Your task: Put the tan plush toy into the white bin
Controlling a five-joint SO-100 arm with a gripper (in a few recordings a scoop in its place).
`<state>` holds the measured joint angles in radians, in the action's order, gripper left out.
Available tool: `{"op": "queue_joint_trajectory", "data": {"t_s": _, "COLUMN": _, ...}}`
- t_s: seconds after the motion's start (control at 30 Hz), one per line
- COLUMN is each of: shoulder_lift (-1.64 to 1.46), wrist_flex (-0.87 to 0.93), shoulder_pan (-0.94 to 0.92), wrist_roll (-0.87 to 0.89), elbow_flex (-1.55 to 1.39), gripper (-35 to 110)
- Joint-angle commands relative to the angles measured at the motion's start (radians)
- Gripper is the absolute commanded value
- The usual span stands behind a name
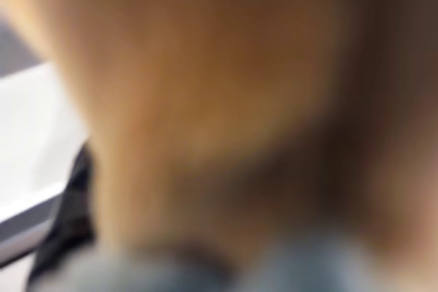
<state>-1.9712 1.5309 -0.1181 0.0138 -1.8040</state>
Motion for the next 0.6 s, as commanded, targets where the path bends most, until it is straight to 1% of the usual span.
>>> {"op": "queue_joint_trajectory", "data": {"t_s": 0.0, "shoulder_lift": -0.14, "wrist_flex": 0.067, "shoulder_pan": -0.023, "wrist_roll": 0.006, "elbow_flex": 0.078, "gripper": 49}}
{"op": "queue_joint_trajectory", "data": {"t_s": 0.17, "shoulder_lift": -0.176, "wrist_flex": 0.193, "shoulder_pan": -0.023, "wrist_roll": 0.005, "elbow_flex": 0.186, "gripper": 56}}
{"op": "queue_joint_trajectory", "data": {"t_s": 0.23, "shoulder_lift": -0.186, "wrist_flex": 0.218, "shoulder_pan": -0.023, "wrist_roll": -0.002, "elbow_flex": 0.236, "gripper": 58}}
{"op": "queue_joint_trajectory", "data": {"t_s": 0.57, "shoulder_lift": -0.313, "wrist_flex": 0.209, "shoulder_pan": -0.026, "wrist_roll": -0.005, "elbow_flex": 0.322, "gripper": 60}}
